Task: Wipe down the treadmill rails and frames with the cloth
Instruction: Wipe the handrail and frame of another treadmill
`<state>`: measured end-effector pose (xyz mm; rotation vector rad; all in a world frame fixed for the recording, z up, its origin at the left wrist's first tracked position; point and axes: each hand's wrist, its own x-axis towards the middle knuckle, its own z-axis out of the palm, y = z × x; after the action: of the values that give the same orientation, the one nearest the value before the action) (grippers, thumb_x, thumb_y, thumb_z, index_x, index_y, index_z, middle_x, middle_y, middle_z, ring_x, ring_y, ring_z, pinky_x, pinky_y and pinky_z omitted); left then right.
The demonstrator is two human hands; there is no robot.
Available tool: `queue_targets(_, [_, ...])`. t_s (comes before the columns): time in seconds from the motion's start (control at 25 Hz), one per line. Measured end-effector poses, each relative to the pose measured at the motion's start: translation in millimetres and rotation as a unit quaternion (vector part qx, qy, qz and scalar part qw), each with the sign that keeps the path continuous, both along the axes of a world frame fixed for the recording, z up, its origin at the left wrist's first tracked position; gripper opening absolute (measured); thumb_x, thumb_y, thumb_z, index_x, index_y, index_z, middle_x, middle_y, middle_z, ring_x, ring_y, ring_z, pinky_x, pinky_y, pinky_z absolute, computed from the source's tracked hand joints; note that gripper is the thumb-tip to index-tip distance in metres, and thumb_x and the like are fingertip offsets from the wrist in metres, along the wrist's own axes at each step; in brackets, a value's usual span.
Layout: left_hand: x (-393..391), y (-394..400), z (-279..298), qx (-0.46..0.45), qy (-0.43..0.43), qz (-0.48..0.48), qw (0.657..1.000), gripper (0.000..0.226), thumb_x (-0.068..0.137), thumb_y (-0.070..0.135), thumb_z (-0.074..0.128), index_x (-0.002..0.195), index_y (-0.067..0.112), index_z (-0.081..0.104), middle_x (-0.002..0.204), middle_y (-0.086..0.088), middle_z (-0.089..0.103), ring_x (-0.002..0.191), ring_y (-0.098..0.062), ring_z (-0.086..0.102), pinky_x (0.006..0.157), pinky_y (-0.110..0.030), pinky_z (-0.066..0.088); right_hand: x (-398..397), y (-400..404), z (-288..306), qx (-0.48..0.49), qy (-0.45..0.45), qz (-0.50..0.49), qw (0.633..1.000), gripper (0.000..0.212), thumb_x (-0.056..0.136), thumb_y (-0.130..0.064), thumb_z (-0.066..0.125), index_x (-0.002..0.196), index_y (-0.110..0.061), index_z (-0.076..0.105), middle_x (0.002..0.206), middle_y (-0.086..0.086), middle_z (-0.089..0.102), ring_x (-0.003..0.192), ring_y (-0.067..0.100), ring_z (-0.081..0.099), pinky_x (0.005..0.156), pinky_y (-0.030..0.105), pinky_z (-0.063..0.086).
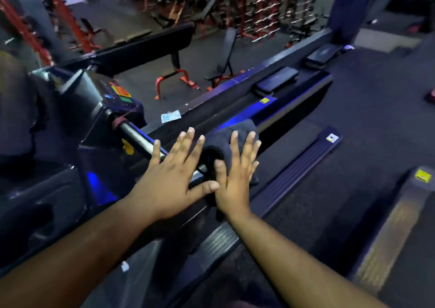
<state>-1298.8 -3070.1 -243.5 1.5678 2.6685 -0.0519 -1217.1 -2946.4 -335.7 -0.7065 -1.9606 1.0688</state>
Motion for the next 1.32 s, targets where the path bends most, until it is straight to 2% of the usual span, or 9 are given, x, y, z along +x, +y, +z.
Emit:
queue_targets(0.12, [-4.3, 2.8, 1.2, -0.008, -0.007, -0.023, 1.000, 0.106, 0.068, 0.093, -0.008, 0.152, 0.031, -0.028, 0.158, 0.003, -0.039, 0.148, -0.013, -0.028, 0.120, -0.057, -0.013, -25.0, 34.4, 35.3, -0.219, 0.058, -0.131, 0.965, 0.060, 0.103, -0.052, 0.036, 0.155, -0.045, 0.007, 0.166, -0.008, -0.016, 0.153, 0.017, -0.014, 0.122, 0.057, 0.003])
queue_targets(0.24, [-4.6, 0.2, 1.7, -0.010, -0.018, -0.046, 0.999, 0.114, 0.062, 0.096, -0.009, 0.153, 0.029, -0.025, 0.159, 0.002, -0.037, 0.149, -0.013, -0.026, 0.120, -0.057, -0.013, -27.0, -1.2, 36.9, -0.270, 0.085, -0.150, 0.947, 0.064, 0.104, -0.044, 0.042, 0.157, -0.041, 0.007, 0.167, -0.002, -0.013, 0.153, 0.015, -0.011, 0.124, 0.049, 0.004])
queue_targets(0.36, [-6.9, -2.1, 3.0, -0.011, -0.032, -0.064, 0.997, 0.121, 0.057, 0.098, -0.014, 0.154, 0.025, -0.022, 0.159, 0.003, -0.036, 0.148, -0.012, -0.030, 0.120, -0.057, -0.013, -23.4, -63.1, 26.1, -0.237, 0.090, -0.089, 0.963, 0.069, 0.100, -0.050, 0.043, 0.155, -0.043, 0.003, 0.165, -0.005, -0.016, 0.149, 0.006, -0.016, 0.120, 0.034, -0.002])
queue_targets(0.56, [-7.2, -2.3, 6.4, 0.006, -0.054, -0.073, 0.996, 0.122, 0.054, 0.099, -0.019, 0.151, 0.025, -0.030, 0.157, 0.009, -0.037, 0.146, -0.008, -0.030, 0.121, -0.055, -0.012, -23.1, 57.9, 51.6, -0.221, 0.020, -0.166, 0.961, 0.062, 0.103, -0.043, 0.044, 0.157, -0.038, 0.017, 0.167, 0.004, -0.011, 0.154, 0.026, -0.010, 0.124, 0.050, 0.006])
queue_targets(0.76, [-5.1, -7.6, 8.3, 0.010, -0.067, -0.059, 0.996, 0.122, 0.055, 0.098, -0.018, 0.143, 0.018, -0.042, 0.150, 0.005, -0.048, 0.143, -0.008, -0.037, 0.121, -0.053, -0.015, -8.0, -30.4, 34.1, 0.042, -0.071, -0.002, 0.997, 0.045, 0.094, -0.049, 0.048, 0.137, -0.037, 0.054, 0.165, -0.010, 0.015, 0.151, 0.015, -0.021, 0.116, 0.061, 0.005])
queue_targets(0.84, [-2.2, -5.8, 12.0, -0.006, -0.059, -0.054, 0.997, 0.120, 0.054, 0.099, -0.020, 0.141, 0.019, -0.045, 0.148, 0.006, -0.052, 0.141, -0.008, -0.041, 0.119, -0.053, -0.019, -7.4, 8.3, 34.5, 0.099, -0.111, -0.006, 0.989, 0.044, 0.093, -0.052, 0.047, 0.130, -0.032, 0.061, 0.160, -0.010, 0.029, 0.153, 0.015, -0.012, 0.114, 0.067, 0.003])
queue_targets(1.0, [-1.5, 13.2, 19.3, -0.060, -0.030, -0.044, 0.997, 0.121, 0.048, 0.098, -0.027, 0.142, 0.024, -0.043, 0.145, 0.009, -0.054, 0.139, -0.008, -0.043, 0.115, -0.056, -0.021, -18.4, 126.1, 58.5, 0.043, -0.160, -0.082, 0.983, 0.038, 0.095, -0.047, 0.048, 0.125, -0.034, 0.067, 0.159, -0.012, 0.032, 0.154, 0.014, -0.003, 0.114, 0.073, 0.001])
queue_targets(1.2, [-0.5, 65.0, 19.6, -0.054, -0.010, -0.047, 0.997, 0.120, 0.053, 0.097, -0.025, 0.147, 0.023, -0.037, 0.150, 0.009, -0.049, 0.140, -0.006, -0.041, 0.117, -0.058, -0.018, -6.2, 70.6, 34.9, 0.046, -0.079, -0.041, 0.995, 0.043, 0.097, -0.046, 0.048, 0.139, -0.037, 0.053, 0.164, -0.010, 0.022, 0.153, 0.015, -0.015, 0.116, 0.062, -0.004])
queue_targets(1.32, [0.8, 81.6, 13.0, -0.054, -0.012, -0.056, 0.997, 0.121, 0.053, 0.100, -0.021, 0.147, 0.026, -0.035, 0.152, 0.011, -0.046, 0.142, -0.006, -0.038, 0.117, -0.057, -0.020, -9.1, 133.3, 36.6, 0.091, -0.112, -0.039, 0.989, 0.041, 0.098, -0.046, 0.047, 0.133, -0.029, 0.060, 0.161, -0.008, 0.030, 0.154, 0.019, -0.006, 0.118, 0.067, 0.005])
